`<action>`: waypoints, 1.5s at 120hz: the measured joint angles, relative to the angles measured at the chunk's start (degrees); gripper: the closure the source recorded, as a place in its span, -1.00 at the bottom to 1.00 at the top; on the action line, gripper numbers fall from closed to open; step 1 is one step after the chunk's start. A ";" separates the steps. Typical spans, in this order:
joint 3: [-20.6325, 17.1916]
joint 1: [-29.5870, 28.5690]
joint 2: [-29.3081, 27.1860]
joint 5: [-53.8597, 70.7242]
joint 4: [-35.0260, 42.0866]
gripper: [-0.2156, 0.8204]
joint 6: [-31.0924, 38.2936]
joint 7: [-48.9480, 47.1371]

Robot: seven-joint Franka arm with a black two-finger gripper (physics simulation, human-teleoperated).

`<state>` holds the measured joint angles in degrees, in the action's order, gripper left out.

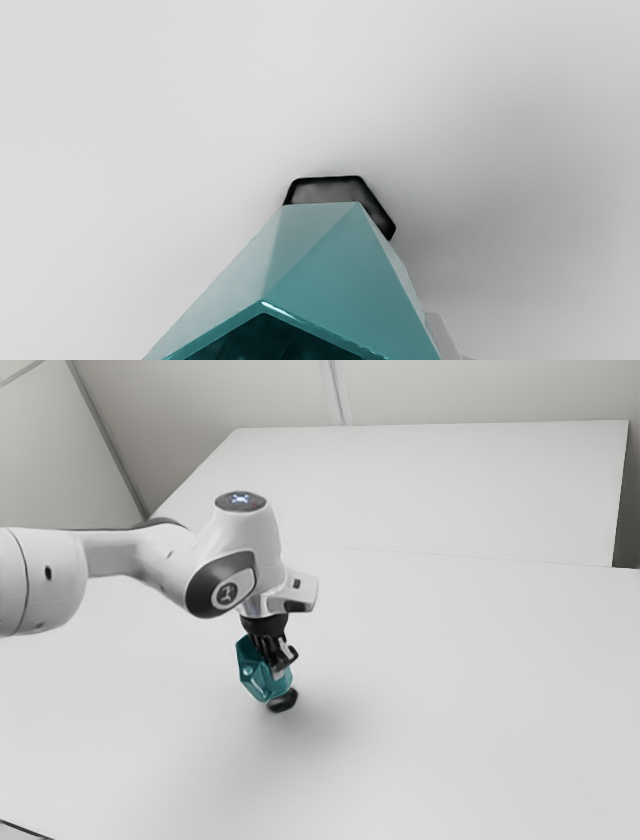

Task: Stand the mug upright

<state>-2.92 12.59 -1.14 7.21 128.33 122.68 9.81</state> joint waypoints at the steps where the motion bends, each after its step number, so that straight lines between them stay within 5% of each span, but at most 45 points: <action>1: 0.01 -0.01 0.07 0.02 0.04 0.93 0.10 -0.08; 120: -0.05 -0.41 2.96 -0.14 1.60 0.92 4.57 -5.02; 144: -0.07 -1.00 2.89 -0.52 1.60 0.68 4.43 -4.93; 180: -0.07 -1.36 2.33 -0.54 1.47 0.00 4.13 -4.66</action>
<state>-2.99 11.23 1.19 6.67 129.80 126.81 5.15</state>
